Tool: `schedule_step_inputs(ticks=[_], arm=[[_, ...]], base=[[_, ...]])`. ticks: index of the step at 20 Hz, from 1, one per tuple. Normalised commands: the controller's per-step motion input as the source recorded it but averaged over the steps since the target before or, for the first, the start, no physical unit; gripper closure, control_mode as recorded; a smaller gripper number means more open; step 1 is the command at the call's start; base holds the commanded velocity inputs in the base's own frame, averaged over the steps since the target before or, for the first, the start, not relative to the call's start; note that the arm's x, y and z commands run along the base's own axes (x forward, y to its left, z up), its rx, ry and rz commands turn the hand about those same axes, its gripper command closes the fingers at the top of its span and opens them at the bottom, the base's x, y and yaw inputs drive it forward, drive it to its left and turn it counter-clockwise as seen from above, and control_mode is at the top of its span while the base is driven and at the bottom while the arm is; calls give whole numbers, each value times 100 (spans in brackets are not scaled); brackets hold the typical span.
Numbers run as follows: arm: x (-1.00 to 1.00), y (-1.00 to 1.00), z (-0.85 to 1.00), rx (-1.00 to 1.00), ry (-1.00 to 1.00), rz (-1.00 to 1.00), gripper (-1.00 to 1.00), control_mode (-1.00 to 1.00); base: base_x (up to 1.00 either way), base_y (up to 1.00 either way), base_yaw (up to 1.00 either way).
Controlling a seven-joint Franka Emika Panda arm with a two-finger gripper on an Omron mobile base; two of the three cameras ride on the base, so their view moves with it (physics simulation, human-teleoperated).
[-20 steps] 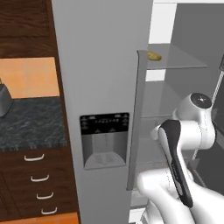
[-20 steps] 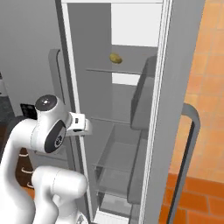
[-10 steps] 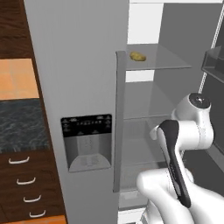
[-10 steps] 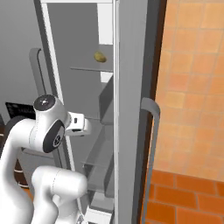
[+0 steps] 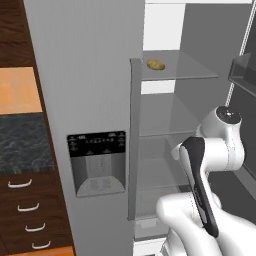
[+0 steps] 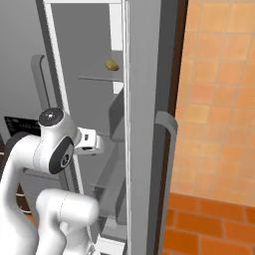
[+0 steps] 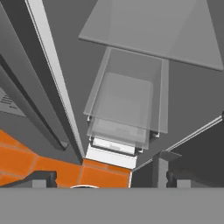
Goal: Place one potato and one chicken drumstick in each tupperware on the nearby counter, to pack two identical lunches.
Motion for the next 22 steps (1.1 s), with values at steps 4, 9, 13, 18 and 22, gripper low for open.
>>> schedule_step_inputs(ticks=[4, 9, 13, 18, 22], arm=[[6, 0, 0, 0, -3, 0, -100, -100], [8, 10, 37, -4, -47, 4, -100, -100], [8, 11, 88, -2, -50, 3, -100, -100], [39, 0, 98, 1, -42, 4, -100, -100], [46, 0, 96, 0, -3, 4, -100, -100]], base=[[14, 0, 0], [0, 0, 0], [0, 0, 0], [0, 0, 0], [0, 0, 0]])
